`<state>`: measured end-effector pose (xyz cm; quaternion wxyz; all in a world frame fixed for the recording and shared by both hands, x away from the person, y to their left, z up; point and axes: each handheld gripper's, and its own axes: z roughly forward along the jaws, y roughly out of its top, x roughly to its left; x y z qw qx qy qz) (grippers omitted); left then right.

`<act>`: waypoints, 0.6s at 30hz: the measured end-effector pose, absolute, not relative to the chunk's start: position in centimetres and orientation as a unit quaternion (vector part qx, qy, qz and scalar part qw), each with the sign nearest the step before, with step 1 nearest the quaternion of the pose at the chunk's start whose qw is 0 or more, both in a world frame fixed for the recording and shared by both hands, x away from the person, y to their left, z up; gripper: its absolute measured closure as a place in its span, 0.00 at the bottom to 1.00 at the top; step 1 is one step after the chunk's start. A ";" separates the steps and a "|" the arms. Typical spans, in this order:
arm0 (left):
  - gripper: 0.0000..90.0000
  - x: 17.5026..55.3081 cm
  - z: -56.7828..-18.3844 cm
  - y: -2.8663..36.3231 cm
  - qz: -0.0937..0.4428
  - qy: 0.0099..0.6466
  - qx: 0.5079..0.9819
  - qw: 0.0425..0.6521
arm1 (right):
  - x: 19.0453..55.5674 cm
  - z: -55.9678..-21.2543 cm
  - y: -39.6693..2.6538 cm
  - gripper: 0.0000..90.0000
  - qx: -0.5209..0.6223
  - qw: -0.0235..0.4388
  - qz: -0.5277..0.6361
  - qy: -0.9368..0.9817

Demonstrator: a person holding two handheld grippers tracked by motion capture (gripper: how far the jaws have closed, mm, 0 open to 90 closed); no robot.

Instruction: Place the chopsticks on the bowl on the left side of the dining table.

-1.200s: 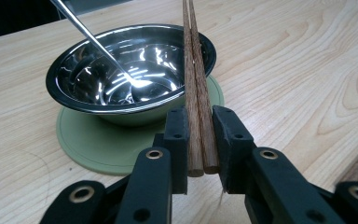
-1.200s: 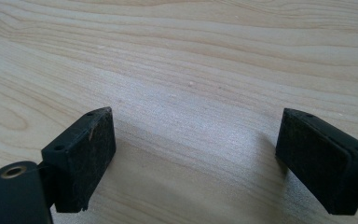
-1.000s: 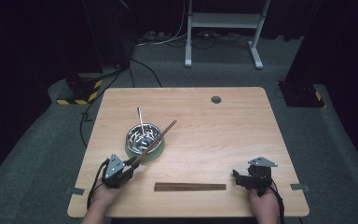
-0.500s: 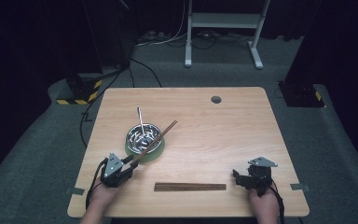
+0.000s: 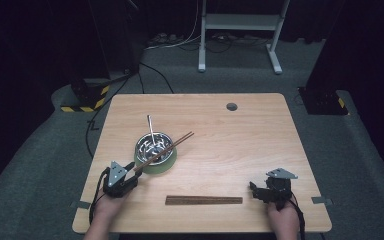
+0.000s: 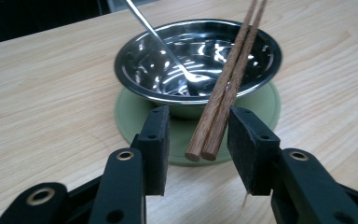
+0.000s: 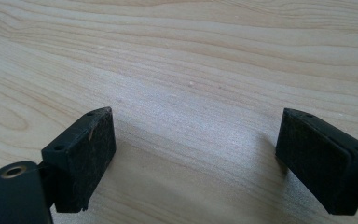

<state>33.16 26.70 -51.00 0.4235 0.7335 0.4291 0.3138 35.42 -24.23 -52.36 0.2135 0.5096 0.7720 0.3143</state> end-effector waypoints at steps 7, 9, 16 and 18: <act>0.63 33.5 -51.2 27.2 0.327 0.449 0.721 0.413 | 35.2 -52.4 -24.1 0.13 0.492 0.205 0.319 0.784; 0.63 33.8 -51.2 27.4 0.330 0.457 0.718 0.408 | 35.1 -52.3 -24.0 0.13 0.491 0.204 0.319 0.785; 0.66 34.3 -51.5 27.5 0.335 0.477 0.705 0.405 | 35.1 -52.4 -23.8 0.12 0.481 0.201 0.320 0.791; 0.67 34.5 -51.4 27.8 0.334 0.484 0.699 0.407 | 35.1 -52.4 -23.8 0.12 0.480 0.204 0.319 0.791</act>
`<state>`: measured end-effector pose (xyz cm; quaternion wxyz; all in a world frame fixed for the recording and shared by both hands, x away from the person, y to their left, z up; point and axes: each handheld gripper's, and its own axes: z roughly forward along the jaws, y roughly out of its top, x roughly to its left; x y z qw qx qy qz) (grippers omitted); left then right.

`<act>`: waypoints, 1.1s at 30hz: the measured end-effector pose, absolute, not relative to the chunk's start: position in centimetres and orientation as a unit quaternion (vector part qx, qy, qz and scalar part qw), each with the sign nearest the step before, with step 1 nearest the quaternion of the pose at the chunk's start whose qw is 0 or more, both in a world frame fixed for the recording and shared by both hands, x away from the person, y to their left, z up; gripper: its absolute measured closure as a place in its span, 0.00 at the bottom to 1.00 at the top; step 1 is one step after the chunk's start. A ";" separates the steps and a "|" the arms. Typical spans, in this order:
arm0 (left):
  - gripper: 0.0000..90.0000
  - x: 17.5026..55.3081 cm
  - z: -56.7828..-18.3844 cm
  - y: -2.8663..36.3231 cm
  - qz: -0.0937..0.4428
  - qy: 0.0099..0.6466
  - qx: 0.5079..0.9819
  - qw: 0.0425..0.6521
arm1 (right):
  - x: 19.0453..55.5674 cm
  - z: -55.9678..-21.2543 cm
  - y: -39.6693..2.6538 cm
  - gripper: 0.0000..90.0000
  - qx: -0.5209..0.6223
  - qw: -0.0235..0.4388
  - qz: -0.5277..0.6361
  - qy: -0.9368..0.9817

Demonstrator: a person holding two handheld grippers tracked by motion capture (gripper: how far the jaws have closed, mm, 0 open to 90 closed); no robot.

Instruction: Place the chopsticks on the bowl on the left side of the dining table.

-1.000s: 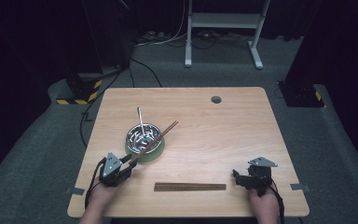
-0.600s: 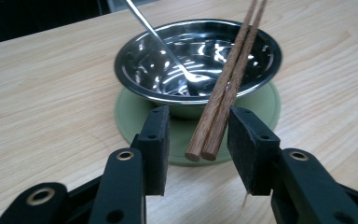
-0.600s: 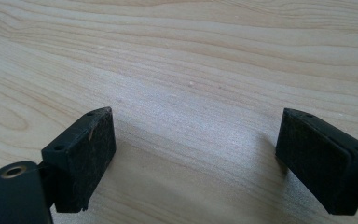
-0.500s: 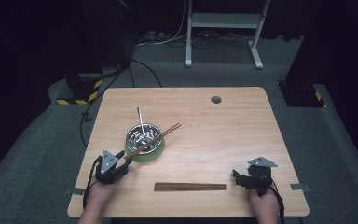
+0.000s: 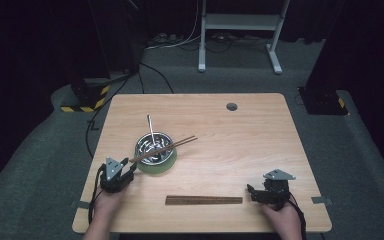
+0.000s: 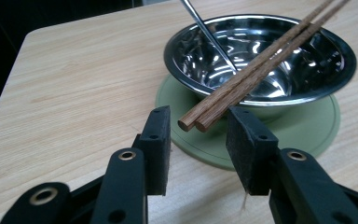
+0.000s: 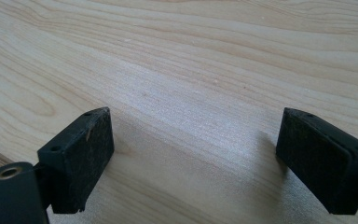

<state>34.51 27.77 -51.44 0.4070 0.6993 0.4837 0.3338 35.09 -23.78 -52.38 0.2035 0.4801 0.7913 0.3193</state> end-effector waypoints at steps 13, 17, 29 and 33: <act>0.68 35.3 -50.6 27.2 0.332 0.487 0.701 0.402 | 35.0 -50.9 -22.5 0.19 0.473 0.206 0.323 0.794; 0.67 35.5 -49.7 27.2 0.326 0.493 0.699 0.402 | 35.0 -49.2 -21.5 0.20 0.451 0.211 0.353 0.792; 0.58 35.3 -49.8 28.0 0.328 0.504 0.669 0.437 | 37.0 -47.0 -15.6 0.33 0.421 0.213 0.404 0.784; 0.54 34.5 -50.0 27.9 0.330 0.486 0.685 0.432 | 38.8 -47.1 -13.2 0.39 0.422 0.217 0.411 0.778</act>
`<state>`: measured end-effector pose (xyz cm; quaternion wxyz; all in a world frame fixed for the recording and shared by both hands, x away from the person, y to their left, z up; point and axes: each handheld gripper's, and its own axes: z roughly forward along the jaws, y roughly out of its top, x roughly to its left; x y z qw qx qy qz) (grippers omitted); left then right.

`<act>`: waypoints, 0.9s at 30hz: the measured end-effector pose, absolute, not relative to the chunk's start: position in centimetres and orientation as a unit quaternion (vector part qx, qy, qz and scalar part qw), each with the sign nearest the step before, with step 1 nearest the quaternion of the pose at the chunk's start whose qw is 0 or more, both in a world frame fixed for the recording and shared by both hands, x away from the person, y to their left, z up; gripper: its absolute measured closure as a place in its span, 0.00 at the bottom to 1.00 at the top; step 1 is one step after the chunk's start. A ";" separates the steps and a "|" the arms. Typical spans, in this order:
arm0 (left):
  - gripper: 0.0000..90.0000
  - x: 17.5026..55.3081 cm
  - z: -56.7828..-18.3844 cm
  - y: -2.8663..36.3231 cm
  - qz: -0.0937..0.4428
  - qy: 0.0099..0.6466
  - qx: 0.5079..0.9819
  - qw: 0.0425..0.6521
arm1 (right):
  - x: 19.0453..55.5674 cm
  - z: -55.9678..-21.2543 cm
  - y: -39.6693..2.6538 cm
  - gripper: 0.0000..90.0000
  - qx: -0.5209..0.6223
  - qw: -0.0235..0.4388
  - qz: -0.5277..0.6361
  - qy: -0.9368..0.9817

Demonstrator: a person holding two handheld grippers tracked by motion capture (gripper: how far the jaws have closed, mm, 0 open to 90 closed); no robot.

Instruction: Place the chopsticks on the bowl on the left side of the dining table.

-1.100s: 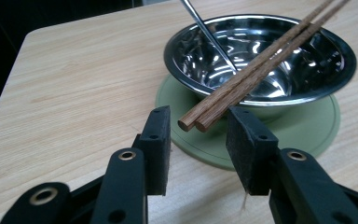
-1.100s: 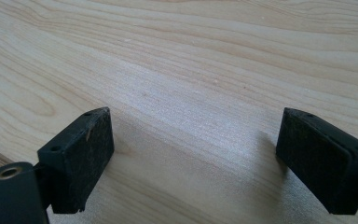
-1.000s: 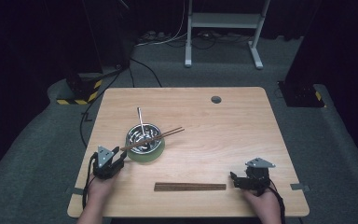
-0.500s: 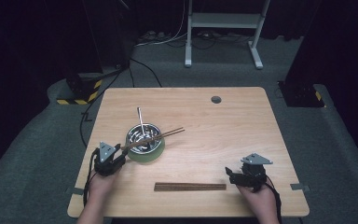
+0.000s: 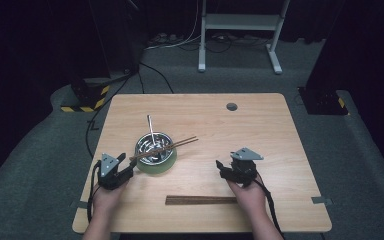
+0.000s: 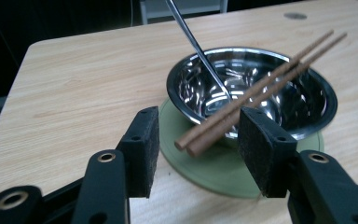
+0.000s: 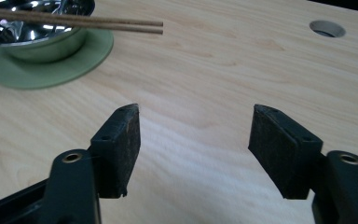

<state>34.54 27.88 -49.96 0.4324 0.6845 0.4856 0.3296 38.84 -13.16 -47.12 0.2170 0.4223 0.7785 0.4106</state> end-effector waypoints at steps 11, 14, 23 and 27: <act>0.58 35.2 -50.6 28.2 0.331 0.500 0.688 0.408 | 43.6 -48.8 -8.2 0.38 0.406 0.200 0.407 0.793; 0.59 35.4 -50.7 28.2 0.335 0.502 0.687 0.405 | 44.5 -49.1 -7.1 0.39 0.395 0.201 0.402 0.801; 0.66 35.9 -51.1 28.1 0.339 0.507 0.684 0.401 | 46.0 -49.3 -5.7 0.40 0.383 0.199 0.406 0.806; 0.68 36.2 -51.2 28.3 0.339 0.514 0.677 0.403 | 46.2 -49.3 -5.1 0.41 0.378 0.197 0.409 0.806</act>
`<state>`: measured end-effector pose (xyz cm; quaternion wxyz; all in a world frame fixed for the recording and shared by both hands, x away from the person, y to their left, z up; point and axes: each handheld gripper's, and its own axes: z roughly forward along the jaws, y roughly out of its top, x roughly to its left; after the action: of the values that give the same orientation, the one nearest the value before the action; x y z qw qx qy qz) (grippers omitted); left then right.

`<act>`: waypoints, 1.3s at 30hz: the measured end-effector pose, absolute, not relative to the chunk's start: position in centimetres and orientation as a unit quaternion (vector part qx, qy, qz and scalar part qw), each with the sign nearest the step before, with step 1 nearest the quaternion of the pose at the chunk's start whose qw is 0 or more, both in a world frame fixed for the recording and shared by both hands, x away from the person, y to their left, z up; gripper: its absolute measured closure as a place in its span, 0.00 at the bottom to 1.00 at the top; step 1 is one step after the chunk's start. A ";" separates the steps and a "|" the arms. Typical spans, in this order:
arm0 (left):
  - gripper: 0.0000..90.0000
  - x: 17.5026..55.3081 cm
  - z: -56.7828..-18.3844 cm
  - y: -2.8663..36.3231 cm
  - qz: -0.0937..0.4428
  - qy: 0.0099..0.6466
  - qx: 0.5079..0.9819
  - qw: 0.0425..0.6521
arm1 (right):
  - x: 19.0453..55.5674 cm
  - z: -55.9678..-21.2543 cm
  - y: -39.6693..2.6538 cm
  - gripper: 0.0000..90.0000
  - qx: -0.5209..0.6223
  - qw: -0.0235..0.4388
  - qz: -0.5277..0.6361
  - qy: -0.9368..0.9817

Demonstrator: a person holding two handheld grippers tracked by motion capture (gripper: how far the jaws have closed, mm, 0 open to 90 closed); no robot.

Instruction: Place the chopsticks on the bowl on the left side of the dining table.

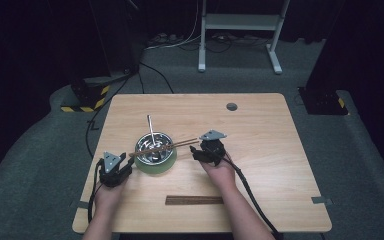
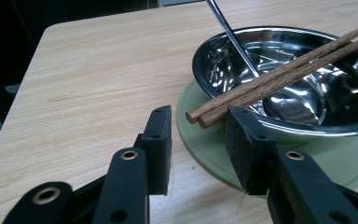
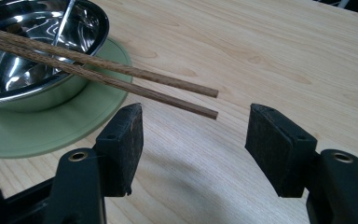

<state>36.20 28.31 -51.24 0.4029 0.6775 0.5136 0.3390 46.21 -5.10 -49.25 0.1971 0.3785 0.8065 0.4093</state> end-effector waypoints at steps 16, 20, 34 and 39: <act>0.71 36.6 -51.5 28.4 0.325 0.514 0.675 0.418 | 46.7 -49.7 -4.1 0.43 0.360 0.198 0.413 0.813; 0.71 36.7 -51.5 28.4 0.324 0.515 0.673 0.420 | 46.6 -49.7 -4.0 0.46 0.356 0.197 0.414 0.814; 0.71 36.8 -51.5 28.7 0.315 0.518 0.669 0.430 | 45.8 -49.8 -3.7 0.47 0.353 0.199 0.414 0.815; 0.71 36.8 -51.5 28.9 0.318 0.517 0.670 0.428 | 45.2 -50.1 -3.9 0.48 0.353 0.195 0.420 0.813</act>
<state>36.79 28.87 -51.53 0.4277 0.6702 0.5165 0.3180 45.19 -3.90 -50.07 0.1952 0.3527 0.8129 0.4204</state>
